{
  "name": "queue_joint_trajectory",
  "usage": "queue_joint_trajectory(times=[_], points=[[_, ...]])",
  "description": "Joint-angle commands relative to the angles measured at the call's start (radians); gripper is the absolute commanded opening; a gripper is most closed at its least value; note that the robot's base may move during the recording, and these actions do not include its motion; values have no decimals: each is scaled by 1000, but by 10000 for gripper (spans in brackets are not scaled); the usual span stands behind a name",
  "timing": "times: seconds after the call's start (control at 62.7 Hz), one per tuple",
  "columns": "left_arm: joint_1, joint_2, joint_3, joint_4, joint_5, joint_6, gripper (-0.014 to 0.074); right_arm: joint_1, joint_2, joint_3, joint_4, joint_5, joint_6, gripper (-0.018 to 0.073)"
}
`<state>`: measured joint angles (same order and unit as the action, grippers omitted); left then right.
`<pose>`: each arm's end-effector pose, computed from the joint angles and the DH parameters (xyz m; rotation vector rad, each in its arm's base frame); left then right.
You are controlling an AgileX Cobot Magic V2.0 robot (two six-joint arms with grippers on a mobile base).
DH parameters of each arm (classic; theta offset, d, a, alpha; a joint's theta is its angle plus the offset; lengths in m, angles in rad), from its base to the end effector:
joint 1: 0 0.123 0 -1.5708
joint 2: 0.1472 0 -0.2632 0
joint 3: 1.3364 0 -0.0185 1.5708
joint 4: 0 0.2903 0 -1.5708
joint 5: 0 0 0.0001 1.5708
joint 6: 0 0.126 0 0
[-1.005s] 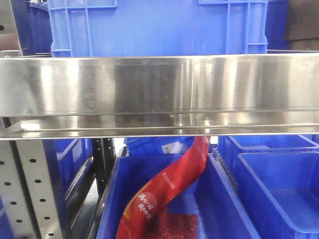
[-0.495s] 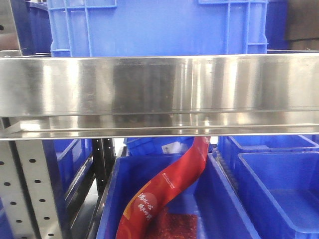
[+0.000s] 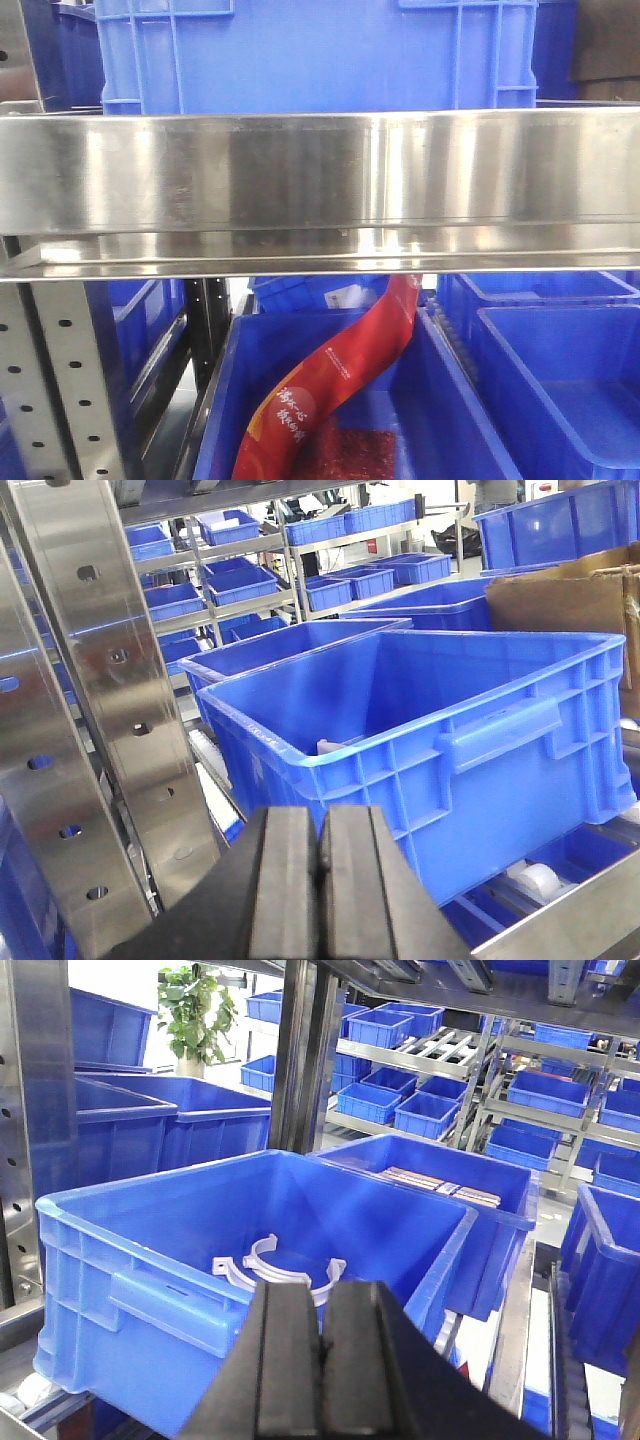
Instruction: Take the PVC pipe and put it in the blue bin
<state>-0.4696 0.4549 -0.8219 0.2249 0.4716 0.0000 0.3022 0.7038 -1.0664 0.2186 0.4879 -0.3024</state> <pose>0.1495 -0.0615 0.4151 0.4440 1.5157 -0.1303 0.1920 0.0733 0.4602 -0.4044 1.5518 0.2317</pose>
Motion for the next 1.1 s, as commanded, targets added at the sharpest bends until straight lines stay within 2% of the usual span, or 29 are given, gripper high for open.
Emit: queue_joint_trajectory(times=[0.0, 0.255, 0.527, 0.846, 0.973, 1.085], points=[[-2, -4, 0, -3, -18, -9, -111, -4, -5, 0, -9, -25, -3, -153], [7, -4, 0, 7, -19, -9, -111, -4, -5, 0, -9, -25, -3, -153], [135, -9, 0, 7, 18, -9, -111, -4, -5, 0, -9, -25, -3, -153], [271, -94, 0, 7, 34, -9, -111, -4, -5, 0, -9, -25, -3, -153], [310, -115, 1, -5, 55, -9, -111, -4, -5, 0, -9, -25, -3, -153], [317, -134, 5, -37, 90, -9, -111, -4, -5, 0, -9, -25, -3, -153]])
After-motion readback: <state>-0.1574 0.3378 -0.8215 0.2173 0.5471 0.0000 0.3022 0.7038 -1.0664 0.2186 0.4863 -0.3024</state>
